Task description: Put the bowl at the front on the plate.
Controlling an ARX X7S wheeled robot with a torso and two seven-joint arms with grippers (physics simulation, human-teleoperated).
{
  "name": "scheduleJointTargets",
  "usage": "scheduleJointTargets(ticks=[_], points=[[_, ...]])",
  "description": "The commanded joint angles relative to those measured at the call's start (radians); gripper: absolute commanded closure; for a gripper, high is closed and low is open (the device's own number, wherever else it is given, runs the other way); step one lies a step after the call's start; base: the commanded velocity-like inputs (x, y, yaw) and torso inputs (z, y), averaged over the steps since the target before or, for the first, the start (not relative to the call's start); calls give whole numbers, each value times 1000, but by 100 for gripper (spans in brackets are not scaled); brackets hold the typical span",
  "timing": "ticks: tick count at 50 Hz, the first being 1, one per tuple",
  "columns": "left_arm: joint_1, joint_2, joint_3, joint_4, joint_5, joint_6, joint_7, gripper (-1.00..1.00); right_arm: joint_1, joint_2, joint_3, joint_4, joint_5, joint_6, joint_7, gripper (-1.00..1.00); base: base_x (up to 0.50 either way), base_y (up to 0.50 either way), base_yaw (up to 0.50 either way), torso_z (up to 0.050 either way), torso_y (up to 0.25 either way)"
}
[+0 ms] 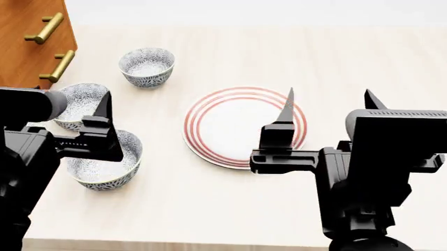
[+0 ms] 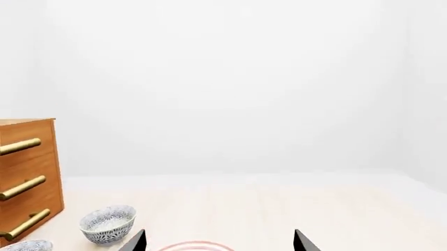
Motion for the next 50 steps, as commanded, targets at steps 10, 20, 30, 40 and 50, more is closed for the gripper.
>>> scheduleJointTargets(ticks=[10, 20, 30, 40, 50], points=[[-322, 58, -37, -88, -83, -210, -49, -100, 242, -4, 8, 59, 36, 94, 23, -100, 0, 0, 0, 0, 0], [-367, 58, -34, -100, -104, -242, -69, -100, 309, 2, -8, 92, 39, 109, 25, -100, 0, 0, 0, 0, 0], [-398, 57, -39, -95, -129, -276, -88, -100, 354, 9, -17, 100, 38, 113, 32, -100, 0, 0, 0, 0, 0], [-397, 53, -46, -89, -150, -273, -100, -100, 342, 20, -29, 96, 48, 112, 20, -100, 0, 0, 0, 0, 0], [-396, 45, -38, -72, -167, -279, -111, -100, 334, 23, -26, 101, 54, 104, 22, -100, 9, 0, 0, 0, 0]])
